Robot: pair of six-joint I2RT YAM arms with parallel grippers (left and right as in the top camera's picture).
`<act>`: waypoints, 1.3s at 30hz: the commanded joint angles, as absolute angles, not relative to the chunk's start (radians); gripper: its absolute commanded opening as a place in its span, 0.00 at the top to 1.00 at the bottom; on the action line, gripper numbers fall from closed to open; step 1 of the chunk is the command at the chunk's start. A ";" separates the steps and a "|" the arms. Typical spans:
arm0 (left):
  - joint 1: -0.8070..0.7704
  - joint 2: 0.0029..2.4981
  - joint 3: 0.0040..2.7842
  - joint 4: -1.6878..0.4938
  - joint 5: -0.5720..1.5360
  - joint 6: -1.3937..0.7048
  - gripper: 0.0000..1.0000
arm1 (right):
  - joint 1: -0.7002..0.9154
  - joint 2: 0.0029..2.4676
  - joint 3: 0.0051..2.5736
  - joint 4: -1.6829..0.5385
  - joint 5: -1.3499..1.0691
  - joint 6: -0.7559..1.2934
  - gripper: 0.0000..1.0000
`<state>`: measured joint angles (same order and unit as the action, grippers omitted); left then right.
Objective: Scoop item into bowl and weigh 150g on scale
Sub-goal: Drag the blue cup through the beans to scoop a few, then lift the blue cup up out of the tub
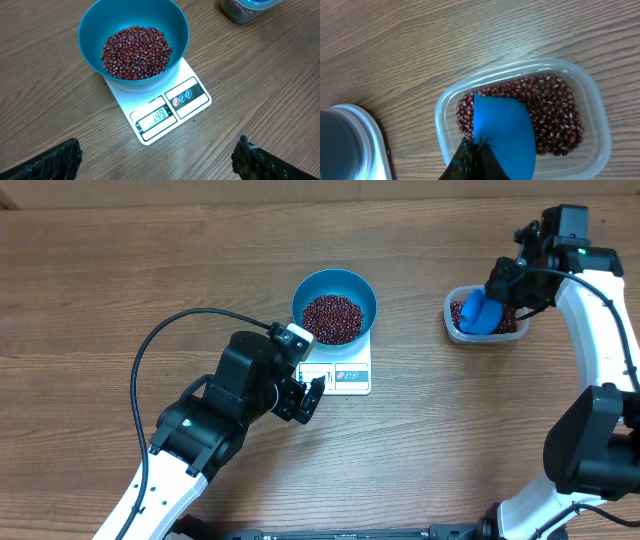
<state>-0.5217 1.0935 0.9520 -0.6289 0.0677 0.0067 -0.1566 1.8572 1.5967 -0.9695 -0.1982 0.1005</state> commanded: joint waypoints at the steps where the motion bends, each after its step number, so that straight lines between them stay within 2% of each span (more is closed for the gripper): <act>1: -0.516 1.092 0.971 -0.624 0.068 0.023 0.00 | -0.173 1.859 1.602 -0.969 -0.223 0.100 0.96; 15: -0.516 1.092 0.971 -0.624 0.068 0.023 0.00 | -0.181 1.756 1.653 -0.979 -0.219 -0.054 0.96; 27: -0.516 1.092 0.971 -0.624 0.067 0.023 0.00 | -0.181 1.622 1.653 -0.980 -0.240 -0.065 0.96; 39: -0.516 1.092 0.971 -0.624 0.068 0.023 0.01 | -0.163 1.600 1.653 -1.004 -0.695 -0.271 0.96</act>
